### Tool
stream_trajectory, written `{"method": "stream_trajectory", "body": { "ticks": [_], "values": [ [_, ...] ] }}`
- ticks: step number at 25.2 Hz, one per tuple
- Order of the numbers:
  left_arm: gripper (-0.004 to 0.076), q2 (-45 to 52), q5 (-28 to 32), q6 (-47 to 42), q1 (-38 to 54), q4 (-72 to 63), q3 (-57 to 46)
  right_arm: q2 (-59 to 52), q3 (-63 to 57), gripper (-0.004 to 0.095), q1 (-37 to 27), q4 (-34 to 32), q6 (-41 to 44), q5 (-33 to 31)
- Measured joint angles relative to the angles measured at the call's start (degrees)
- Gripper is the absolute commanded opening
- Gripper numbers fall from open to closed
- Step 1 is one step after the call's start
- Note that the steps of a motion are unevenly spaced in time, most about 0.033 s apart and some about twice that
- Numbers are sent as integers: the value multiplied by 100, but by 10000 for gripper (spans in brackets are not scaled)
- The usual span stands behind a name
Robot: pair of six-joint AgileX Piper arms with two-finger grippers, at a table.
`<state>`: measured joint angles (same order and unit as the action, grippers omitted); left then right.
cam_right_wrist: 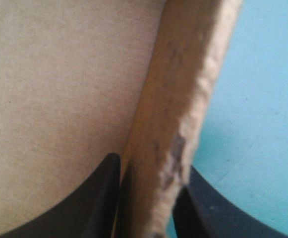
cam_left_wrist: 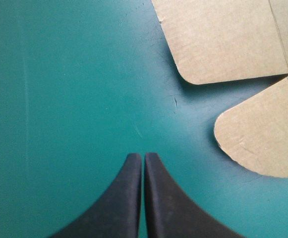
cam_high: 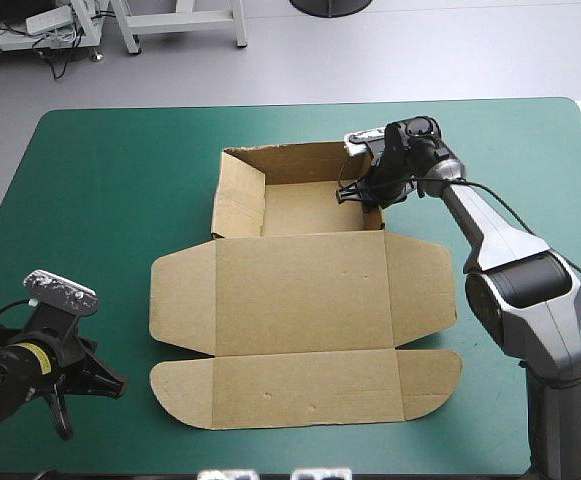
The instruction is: Fold the box
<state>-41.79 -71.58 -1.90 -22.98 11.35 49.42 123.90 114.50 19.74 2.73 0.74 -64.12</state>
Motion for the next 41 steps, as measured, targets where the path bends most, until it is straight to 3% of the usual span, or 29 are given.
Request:
{"method": "stream_trajectory", "body": {
  "ticks": [5,11,15,19,24,26,30,33,35,41],
  "values": [
    [4,0,0,0,0,-5,0,61,555,-20,-65,-368,-212,-503],
    [4,6,0,0,0,-15,0,-65,1095,-20,-902,-319,-293,-685],
    [4,6,0,79,0,0,0,-238,1131,-20,-2450,-153,-305,-705],
    [4,6,0,79,0,0,0,-238,1008,-20,-4100,509,-585,-651],
    [4,6,0,79,0,0,0,-162,772,-4,-4895,876,-782,-612],
    [4,6,0,79,0,0,0,-140,669,113,-5007,925,-928,-550],
    [4,6,0,79,0,0,-5,-135,620,517,-5013,1040,-1117,-403],
    [4,6,0,79,0,0,-5,-135,620,717,-5013,1059,-1105,-398],
    [4,6,0,79,0,0,-5,-135,620,763,-5013,977,-984,-403],
    [4,6,0,79,0,38,-5,-135,620,764,-5013,829,-765,-454]
  ]
}}
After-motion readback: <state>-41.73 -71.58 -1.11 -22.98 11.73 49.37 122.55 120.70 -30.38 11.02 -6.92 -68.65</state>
